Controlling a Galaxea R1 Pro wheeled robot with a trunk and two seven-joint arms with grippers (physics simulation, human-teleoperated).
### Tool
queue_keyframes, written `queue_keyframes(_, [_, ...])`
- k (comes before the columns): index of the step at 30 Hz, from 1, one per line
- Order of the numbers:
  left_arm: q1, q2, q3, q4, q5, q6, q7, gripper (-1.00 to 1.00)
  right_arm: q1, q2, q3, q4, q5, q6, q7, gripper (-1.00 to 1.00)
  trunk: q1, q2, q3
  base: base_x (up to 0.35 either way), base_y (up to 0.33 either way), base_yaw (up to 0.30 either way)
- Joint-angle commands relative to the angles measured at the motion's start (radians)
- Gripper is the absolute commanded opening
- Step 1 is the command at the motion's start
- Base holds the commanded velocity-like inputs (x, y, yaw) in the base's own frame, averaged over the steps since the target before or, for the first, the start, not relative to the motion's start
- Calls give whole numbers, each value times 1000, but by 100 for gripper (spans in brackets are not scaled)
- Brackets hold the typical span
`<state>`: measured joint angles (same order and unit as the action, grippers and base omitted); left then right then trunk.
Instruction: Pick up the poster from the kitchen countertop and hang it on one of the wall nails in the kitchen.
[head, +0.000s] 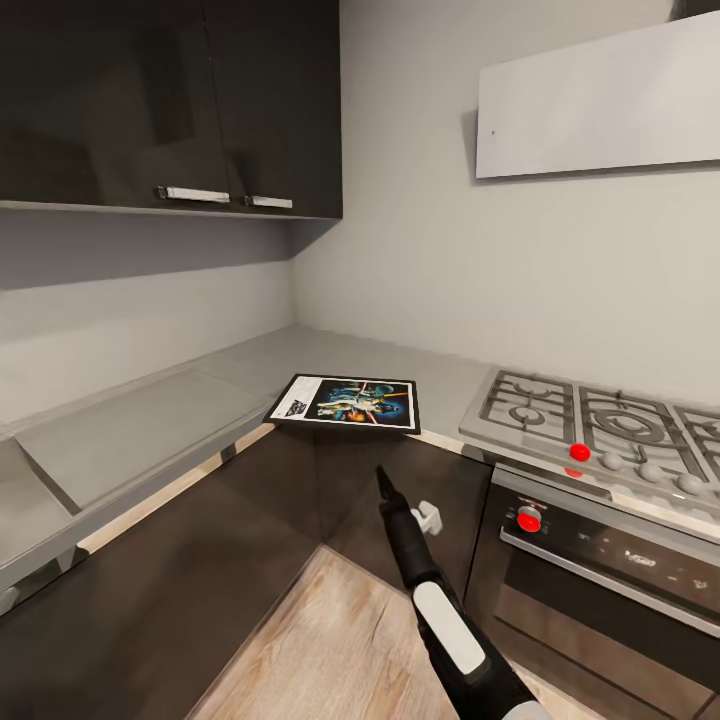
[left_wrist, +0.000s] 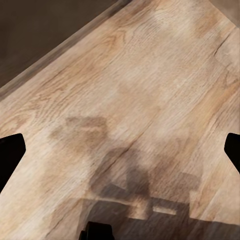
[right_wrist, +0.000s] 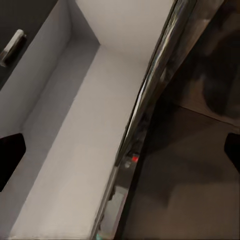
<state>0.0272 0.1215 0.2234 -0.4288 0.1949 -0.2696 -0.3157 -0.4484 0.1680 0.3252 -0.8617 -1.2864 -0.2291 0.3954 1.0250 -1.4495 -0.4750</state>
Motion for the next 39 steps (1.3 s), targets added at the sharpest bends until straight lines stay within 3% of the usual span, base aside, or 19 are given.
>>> queue_keyframes(1, [0,0,4,-1,9,3,-9,100,-1,0,4,9,-14,-5,21,100,0,-1,-1,0,0,0])
queue_keyframes(8, [0,0,2,-2,9,3,-9,100,-1,3,14,38,-27,-4,86,100,0,-1,-1,63,38,0])
queue_keyframes(39, [0,0,4,-1,9,3,-9,100,-1,3,29,42,-31,-3,91,100,0,-1,-1,82,36,0])
